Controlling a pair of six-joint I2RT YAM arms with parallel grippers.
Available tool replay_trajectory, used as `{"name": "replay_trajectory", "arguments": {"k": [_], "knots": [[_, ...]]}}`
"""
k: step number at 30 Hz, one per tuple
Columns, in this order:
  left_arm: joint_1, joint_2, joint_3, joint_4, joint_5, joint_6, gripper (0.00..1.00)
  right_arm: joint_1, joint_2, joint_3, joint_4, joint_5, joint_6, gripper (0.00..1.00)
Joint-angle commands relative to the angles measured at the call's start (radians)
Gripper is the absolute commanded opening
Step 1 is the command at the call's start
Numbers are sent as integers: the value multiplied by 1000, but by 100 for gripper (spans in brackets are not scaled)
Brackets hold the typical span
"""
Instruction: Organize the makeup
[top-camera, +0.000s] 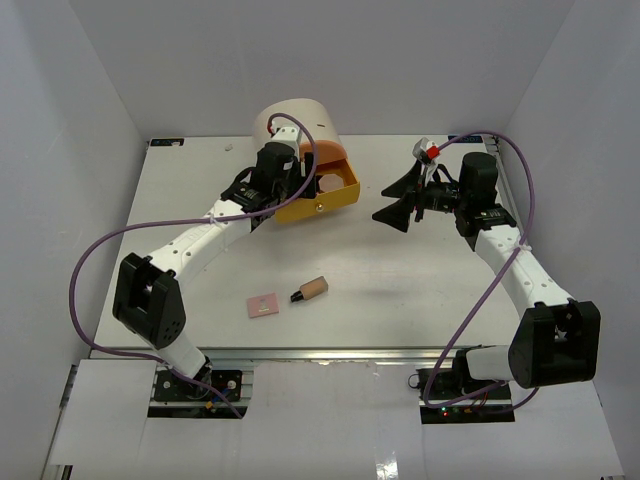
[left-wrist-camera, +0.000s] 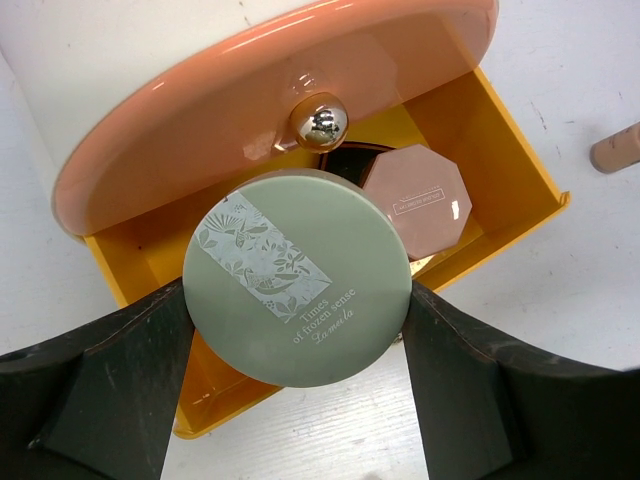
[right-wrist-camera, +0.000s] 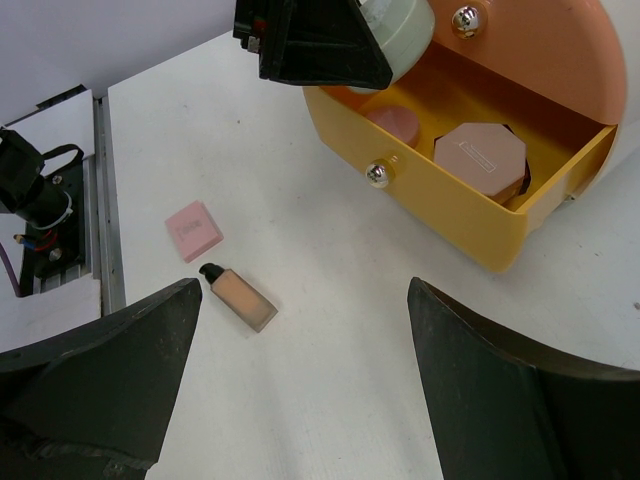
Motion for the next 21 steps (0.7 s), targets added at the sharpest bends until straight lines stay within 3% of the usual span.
{"name": "replay_trajectory", "arguments": {"k": [1,8,16,19,21], "knots": [[-2,-75,2,6,5,22,90,-5,5,-12,47,-23,8,90],[-2,-106,-1,-3,19,37,98,-5,10,-16,51,-28,-3,90],[-2,-131,-1,-14,41,56,98,-5,25,-13,31,-71,-42,90],[-2,-186,-13,-25,89,90,98,14,26,-13,-12,-282,-167,90],[-1,-237,-59,-36,137,104,98,54,7,-11,-169,-300,-338,90]]}}
